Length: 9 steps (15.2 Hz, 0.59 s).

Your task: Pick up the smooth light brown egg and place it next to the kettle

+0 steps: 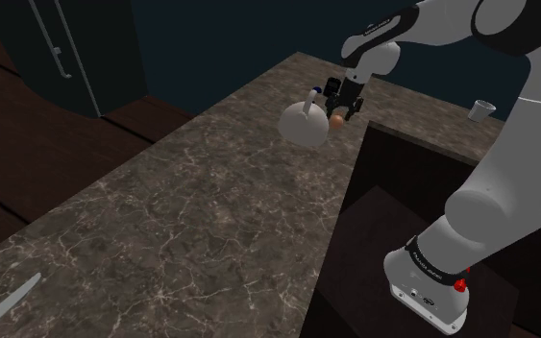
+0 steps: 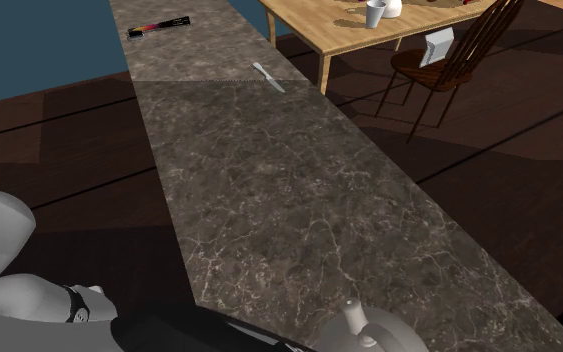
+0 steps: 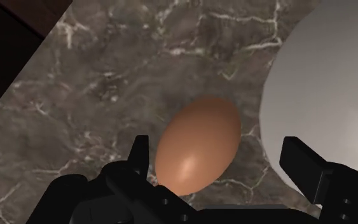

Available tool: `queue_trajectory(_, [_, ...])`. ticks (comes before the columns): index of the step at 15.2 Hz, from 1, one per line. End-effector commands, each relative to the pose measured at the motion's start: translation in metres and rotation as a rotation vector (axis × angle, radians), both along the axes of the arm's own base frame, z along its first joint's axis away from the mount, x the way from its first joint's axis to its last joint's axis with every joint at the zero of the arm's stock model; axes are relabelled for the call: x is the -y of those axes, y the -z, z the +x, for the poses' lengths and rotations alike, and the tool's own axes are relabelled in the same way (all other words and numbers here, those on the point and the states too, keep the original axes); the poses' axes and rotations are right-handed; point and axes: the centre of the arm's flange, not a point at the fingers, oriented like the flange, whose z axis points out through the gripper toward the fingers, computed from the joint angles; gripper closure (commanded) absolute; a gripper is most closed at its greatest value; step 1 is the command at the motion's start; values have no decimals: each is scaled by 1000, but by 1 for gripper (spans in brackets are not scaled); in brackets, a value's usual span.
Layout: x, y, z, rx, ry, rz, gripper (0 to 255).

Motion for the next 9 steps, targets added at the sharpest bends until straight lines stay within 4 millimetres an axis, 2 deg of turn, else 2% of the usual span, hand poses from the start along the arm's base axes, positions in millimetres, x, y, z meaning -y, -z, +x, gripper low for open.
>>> queue_trajectory(1, [3,-24,2,0,0,0,0])
queue_trajectory(2, [4,-34,2,0,0,0,0])
queue_trajectory(9, [4,-34,2,0,0,0,0])
